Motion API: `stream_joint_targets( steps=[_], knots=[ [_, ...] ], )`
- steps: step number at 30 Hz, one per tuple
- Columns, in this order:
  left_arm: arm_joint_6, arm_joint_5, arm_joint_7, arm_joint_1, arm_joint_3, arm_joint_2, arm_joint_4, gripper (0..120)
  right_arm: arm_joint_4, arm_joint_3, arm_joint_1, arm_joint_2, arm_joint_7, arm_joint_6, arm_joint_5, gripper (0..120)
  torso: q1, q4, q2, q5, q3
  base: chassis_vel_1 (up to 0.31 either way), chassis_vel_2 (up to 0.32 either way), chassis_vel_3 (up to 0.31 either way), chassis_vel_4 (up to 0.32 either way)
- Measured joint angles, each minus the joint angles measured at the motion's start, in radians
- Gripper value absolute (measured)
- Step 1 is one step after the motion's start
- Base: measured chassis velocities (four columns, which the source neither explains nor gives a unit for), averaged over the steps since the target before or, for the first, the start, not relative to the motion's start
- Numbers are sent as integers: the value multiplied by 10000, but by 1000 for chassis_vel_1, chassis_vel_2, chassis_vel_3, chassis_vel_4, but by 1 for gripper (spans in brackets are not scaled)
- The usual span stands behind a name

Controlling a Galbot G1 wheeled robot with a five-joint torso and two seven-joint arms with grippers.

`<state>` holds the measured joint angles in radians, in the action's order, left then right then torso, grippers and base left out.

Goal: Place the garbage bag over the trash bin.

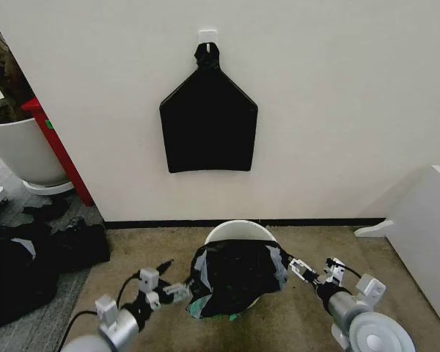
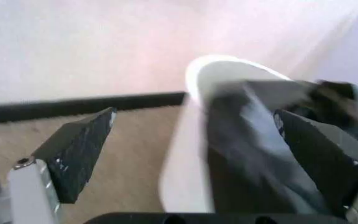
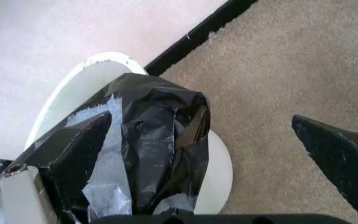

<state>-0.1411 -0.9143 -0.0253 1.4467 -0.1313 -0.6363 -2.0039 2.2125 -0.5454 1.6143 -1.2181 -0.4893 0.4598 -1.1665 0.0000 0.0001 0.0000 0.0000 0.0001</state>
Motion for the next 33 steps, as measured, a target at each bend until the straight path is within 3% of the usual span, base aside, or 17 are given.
stream_joint_targets(
  steps=[2, 6, 10, 15, 19, 26, 33],
  knots=[
    [56, -13, 65, -695, 53, -68, 635, 100, 6, -9, 10, 9, -12, -13, -16, 100, 0, -3, 0, -2, 0, 0, 0, 0, 0],
    [-42, 56, 290, -1085, 52, -14, 919, 100, 8, -44, 14, 23, -52, -25, -21, 100, 0, -2, -1, -5, 1, 0, 0, 0, 0],
    [195, -481, 479, -524, -376, 400, -306, 100, 23, -130, 75, -39, -59, -26, -23, 100, 0, -3, 0, 5, -2, 0, 0, 0, 0],
    [442, -335, 707, 276, -489, 826, -963, 100, -115, -163, 32, -128, -55, -44, -14, 100, 0, 0, 0, 3, -2, 0, 0, 0, 0],
    [732, -19, 724, 642, -368, 863, -1020, 100, -238, -225, 0, -162, -38, -53, -15, 100, 0, 1, 0, -1, -1, 0, 0, 0, 0],
    [1288, 215, 737, 500, 22, 908, -602, 100, -404, -297, 15, -205, 9, -78, -26, 100, 0, 0, 0, 0, -2, 0, 0, 0, 0],
    [1431, 204, 718, -825, 302, 880, 349, 100, -469, -338, 126, -284, 63, -119, -18, 100, 0, -1, 0, -1, -1, 0, 0, 0, 0]
  ],
)
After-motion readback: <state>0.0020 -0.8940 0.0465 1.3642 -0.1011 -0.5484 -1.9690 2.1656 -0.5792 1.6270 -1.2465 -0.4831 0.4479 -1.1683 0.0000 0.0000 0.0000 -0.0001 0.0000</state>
